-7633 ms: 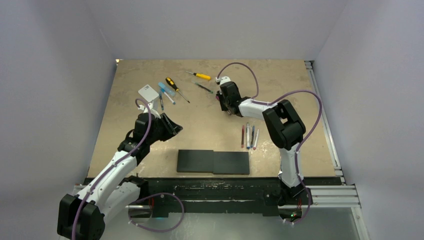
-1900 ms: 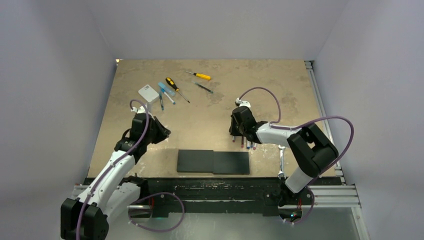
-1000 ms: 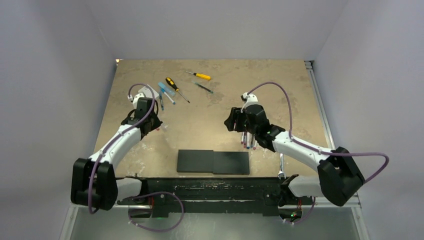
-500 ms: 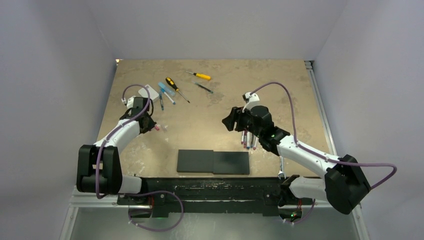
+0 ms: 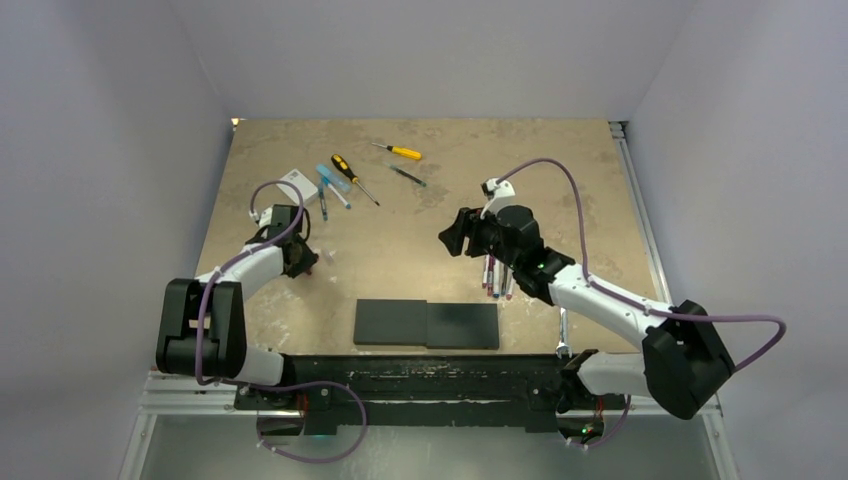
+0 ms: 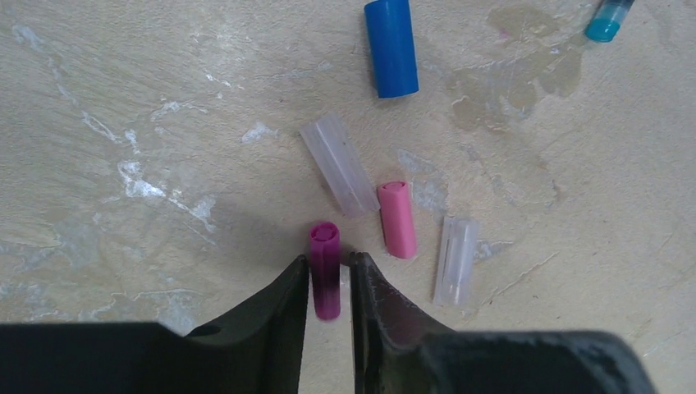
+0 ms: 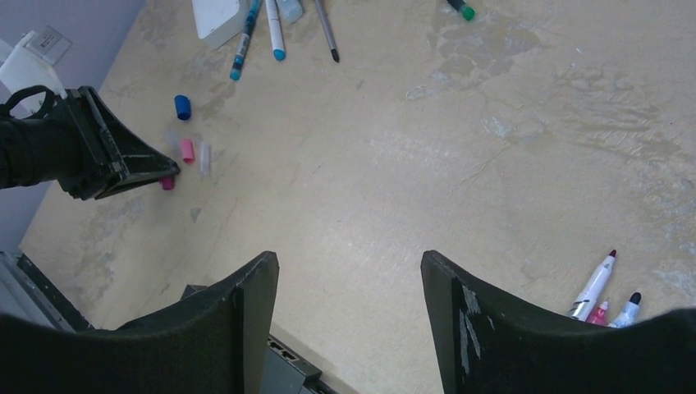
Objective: Open the pen caps
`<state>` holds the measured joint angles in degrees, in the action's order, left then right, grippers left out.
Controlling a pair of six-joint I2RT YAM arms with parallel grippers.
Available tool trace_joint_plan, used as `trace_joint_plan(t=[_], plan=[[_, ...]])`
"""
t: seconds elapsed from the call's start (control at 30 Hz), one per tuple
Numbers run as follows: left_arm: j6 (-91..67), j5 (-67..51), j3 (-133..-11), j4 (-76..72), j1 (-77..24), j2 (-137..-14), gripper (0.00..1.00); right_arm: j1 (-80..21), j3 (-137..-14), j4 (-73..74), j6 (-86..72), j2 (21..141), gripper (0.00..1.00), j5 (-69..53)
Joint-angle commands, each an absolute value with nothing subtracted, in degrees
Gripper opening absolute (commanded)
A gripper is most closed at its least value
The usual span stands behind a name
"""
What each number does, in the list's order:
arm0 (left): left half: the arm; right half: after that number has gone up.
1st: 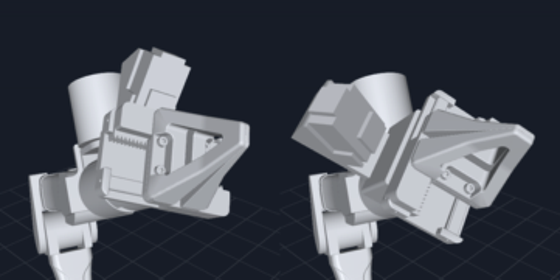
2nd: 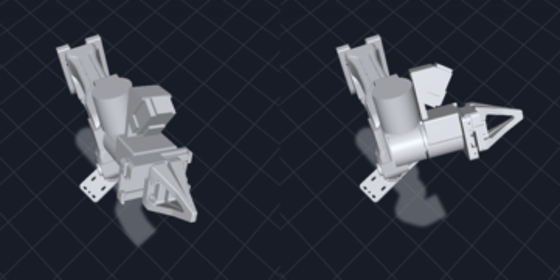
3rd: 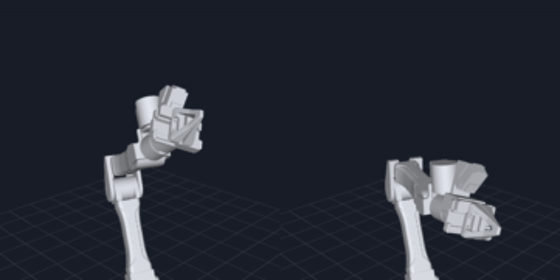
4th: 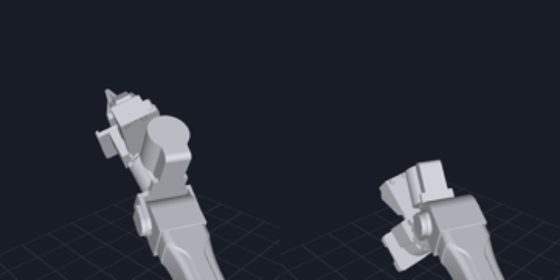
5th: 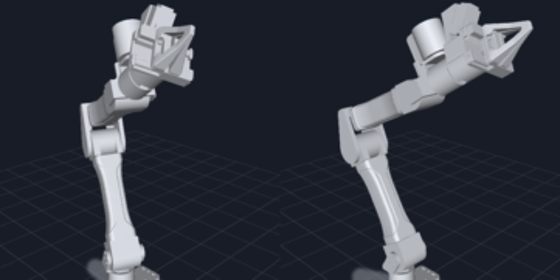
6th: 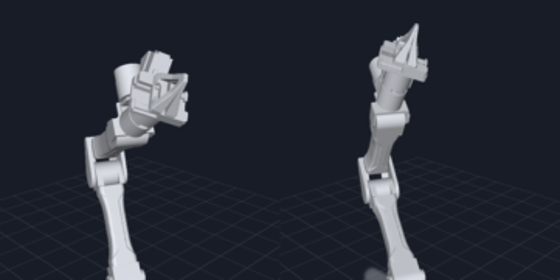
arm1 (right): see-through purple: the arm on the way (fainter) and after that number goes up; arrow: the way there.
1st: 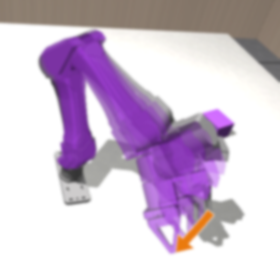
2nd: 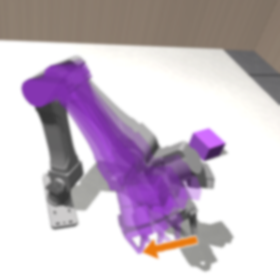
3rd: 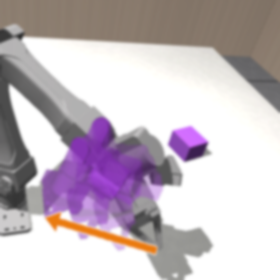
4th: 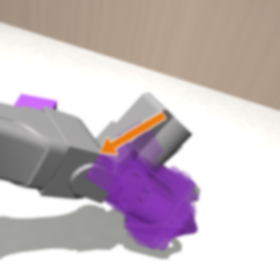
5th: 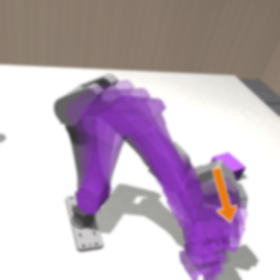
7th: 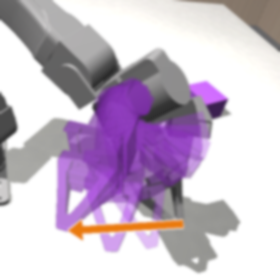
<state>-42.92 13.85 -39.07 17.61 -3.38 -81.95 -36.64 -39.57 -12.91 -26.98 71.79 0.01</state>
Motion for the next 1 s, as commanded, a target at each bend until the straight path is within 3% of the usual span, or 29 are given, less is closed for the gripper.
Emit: trace_joint_plan(t=[0.0,0.27,0.67,0.97], plan=[[-43.08,12.90,-38.94,17.10,-3.06,-80.08,0.27,-36.73,-43.95,-14.79,-26.68,72.88,0.68,-0.45],[-42.10,11.22,-40.28,21.37,-3.01,-72.64,0.44,-36.85,-50.26,-14.69,-26.26,79.33,0.69,0.97],[-40.93,-0.42,-39.57,20.57,-4.11,-53.93,0.47,-36.30,-77.00,-14.51,-17.55,114.25,0.67,10.19],[-39.70,-3.32,-38.45,23.55,-4.46,-49.20,0.47,-35.40,-93.38,-10.39,-11.09,126.84,0.70,12.05]])
